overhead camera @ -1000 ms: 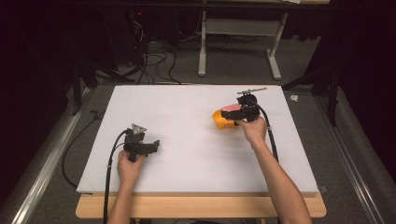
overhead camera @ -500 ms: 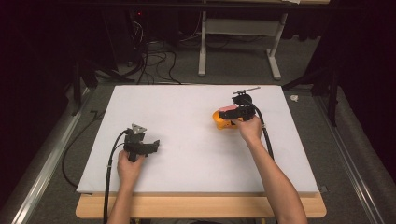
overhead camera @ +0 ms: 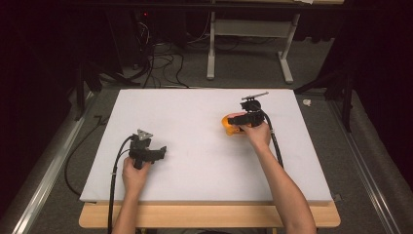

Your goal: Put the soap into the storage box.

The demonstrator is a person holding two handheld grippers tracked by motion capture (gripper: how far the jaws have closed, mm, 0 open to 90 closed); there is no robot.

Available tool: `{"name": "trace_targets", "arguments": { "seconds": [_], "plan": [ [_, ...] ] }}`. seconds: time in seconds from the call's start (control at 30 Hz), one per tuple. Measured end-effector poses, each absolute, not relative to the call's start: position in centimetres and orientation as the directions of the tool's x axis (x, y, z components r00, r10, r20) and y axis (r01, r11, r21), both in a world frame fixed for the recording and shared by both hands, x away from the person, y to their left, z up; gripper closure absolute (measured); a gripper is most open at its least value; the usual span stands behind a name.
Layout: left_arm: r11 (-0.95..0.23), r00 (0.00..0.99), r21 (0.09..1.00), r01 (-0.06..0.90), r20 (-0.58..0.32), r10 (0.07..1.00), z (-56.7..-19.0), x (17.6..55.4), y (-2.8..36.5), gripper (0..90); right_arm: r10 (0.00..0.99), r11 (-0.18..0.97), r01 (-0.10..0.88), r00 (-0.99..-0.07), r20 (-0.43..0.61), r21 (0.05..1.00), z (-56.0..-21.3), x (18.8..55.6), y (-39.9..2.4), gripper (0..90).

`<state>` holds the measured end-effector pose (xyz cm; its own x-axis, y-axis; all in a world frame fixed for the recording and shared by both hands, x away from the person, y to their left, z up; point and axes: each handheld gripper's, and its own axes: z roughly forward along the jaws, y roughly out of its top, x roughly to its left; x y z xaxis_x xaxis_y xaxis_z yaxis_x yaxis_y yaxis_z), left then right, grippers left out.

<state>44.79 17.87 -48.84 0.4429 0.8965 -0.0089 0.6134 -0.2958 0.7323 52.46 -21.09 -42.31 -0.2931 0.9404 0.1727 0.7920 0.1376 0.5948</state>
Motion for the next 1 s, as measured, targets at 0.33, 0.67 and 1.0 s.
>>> {"name": "trace_targets", "arguments": {
  "seconds": [0.33, 0.67, 1.0],
  "plan": [
    [-0.296, 0.443, 0.732, 0.614, -0.009, 0.897, -48.84, 44.79, 17.87, 17.3, 0.943, 0.122, 0.799, -0.278, 0.183, 0.589, -42.71, 52.72, -20.95, 13.4],
    [-0.295, 0.442, 0.732, 0.614, -0.009, 0.897, -48.84, 44.8, 17.87, 17.2, 0.952, 0.107, 0.808, -0.251, 0.174, 0.579, -42.88, 52.78, -20.76, 13.4],
    [-0.295, 0.442, 0.732, 0.614, -0.009, 0.897, -48.84, 44.8, 17.87, 17.0, 0.959, 0.102, 0.814, -0.233, 0.161, 0.572, -42.98, 52.73, -20.57, 13.1]
  ]
}}
